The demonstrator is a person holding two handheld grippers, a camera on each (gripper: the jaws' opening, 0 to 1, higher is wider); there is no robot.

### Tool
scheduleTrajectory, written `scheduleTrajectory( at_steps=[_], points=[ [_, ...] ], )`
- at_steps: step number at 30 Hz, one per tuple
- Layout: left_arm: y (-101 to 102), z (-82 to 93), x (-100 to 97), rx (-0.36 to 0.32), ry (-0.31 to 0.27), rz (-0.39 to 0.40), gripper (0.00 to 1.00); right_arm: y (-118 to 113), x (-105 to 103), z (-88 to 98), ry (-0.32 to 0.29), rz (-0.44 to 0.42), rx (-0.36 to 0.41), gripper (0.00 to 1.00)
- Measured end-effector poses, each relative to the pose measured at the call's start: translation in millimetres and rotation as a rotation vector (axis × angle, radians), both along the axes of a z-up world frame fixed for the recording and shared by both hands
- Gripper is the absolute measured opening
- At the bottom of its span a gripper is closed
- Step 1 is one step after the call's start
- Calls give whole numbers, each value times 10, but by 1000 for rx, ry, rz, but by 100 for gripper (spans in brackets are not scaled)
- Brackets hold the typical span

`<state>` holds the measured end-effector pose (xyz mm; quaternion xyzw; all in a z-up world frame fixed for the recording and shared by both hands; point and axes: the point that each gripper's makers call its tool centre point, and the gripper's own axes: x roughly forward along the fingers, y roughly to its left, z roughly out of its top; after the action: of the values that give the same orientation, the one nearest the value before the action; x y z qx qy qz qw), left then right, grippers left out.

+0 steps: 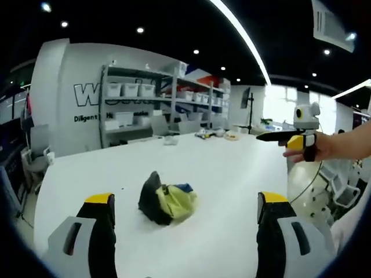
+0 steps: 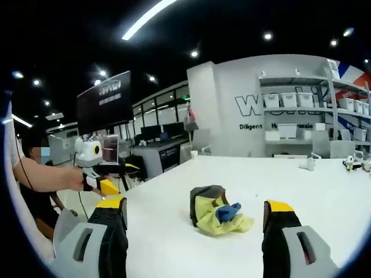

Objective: Fold the garment on the visible template until the final outline fits inside the template.

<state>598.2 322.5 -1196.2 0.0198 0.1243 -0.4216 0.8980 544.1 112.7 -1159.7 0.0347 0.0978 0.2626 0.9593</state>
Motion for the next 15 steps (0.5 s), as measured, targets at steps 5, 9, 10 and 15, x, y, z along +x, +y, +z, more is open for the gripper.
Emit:
scheduleTrajectory(
  at_steps=[5,9,10,15],
  points=[
    [-142,-57,114,8,7,-18,97,-27,32,-60,10,-1,-28,95],
    [-186,-80,159,19,4,-24,97,-61,91,-118,18,-1,-28,94],
    [-180,-87,167,15,8,-22,97,-62,114,-151,24,-1,-29,94],
    [-138,-140,179,34,17,-23,97,-6,161,-231,30,15,-40,94]
  ],
)
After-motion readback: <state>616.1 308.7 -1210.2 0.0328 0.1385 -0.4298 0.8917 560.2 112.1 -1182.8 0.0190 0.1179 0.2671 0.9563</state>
